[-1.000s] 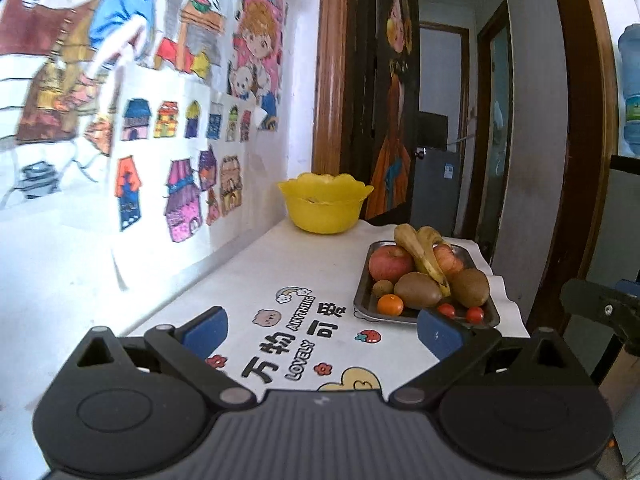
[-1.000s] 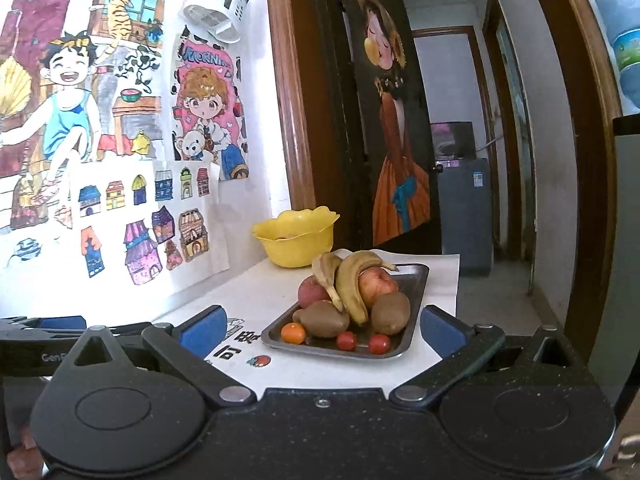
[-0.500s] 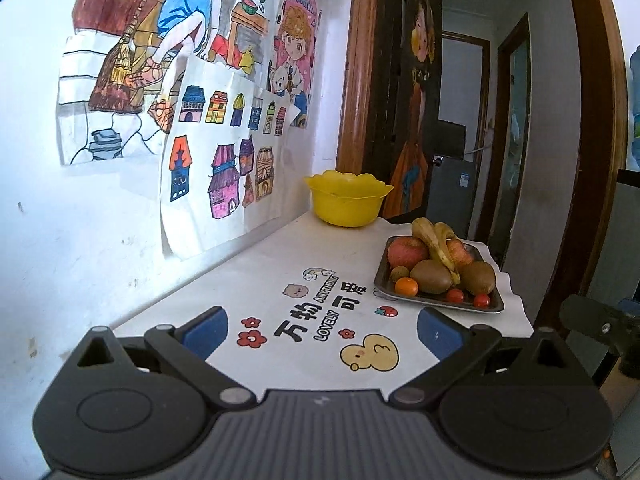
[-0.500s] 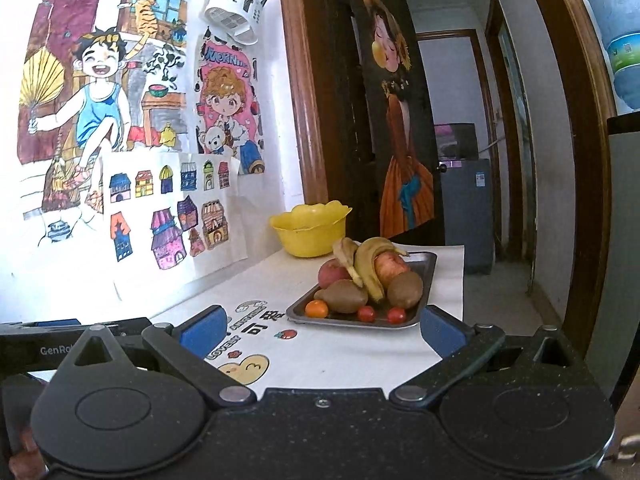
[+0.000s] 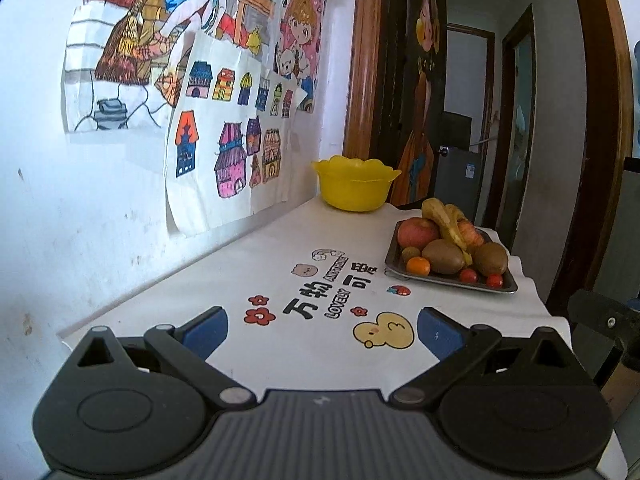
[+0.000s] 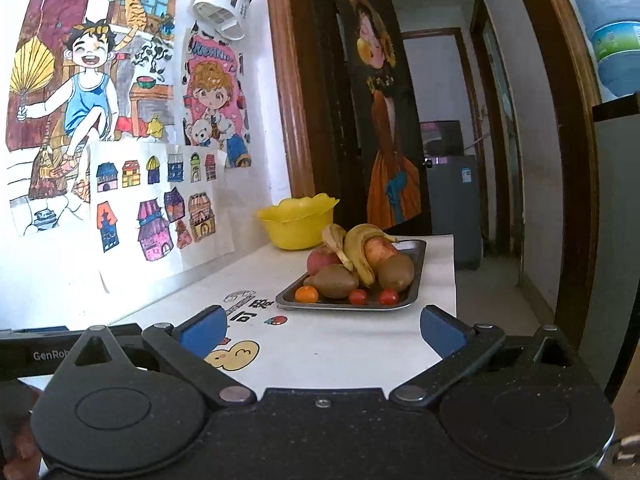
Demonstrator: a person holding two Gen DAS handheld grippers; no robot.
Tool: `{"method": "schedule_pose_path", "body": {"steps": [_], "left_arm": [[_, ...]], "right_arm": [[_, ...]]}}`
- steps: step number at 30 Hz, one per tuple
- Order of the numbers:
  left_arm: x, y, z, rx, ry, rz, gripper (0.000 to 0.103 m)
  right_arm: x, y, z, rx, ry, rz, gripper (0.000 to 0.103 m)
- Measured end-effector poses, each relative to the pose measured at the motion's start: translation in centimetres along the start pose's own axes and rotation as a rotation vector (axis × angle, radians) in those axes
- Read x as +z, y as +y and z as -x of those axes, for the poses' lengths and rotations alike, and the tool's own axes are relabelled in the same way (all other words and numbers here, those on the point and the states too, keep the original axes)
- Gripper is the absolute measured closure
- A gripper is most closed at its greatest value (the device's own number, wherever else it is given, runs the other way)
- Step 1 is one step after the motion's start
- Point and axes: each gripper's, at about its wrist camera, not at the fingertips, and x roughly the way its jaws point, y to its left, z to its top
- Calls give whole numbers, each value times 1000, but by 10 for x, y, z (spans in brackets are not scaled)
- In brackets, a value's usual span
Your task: Organize fruits
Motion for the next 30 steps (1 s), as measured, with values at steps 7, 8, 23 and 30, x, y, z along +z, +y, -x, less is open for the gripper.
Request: {"method": "schedule_pose_path", "body": {"steps": [7, 8, 23, 30], "left_arm": [[-11, 5, -10, 5, -1, 8, 1], [-12, 6, -12, 4, -2, 9, 1], [-16, 8, -18, -2, -5, 10, 1], [-16, 8, -17, -1, -5, 8, 1]], "right_arm": [[-16, 4, -11, -40, -52, 19, 1], [-17, 4, -13, -45, -50, 23, 1], [-27, 3, -28, -53, -3, 18, 1], [-29, 3, -30, -58, 17, 15, 1]]}}
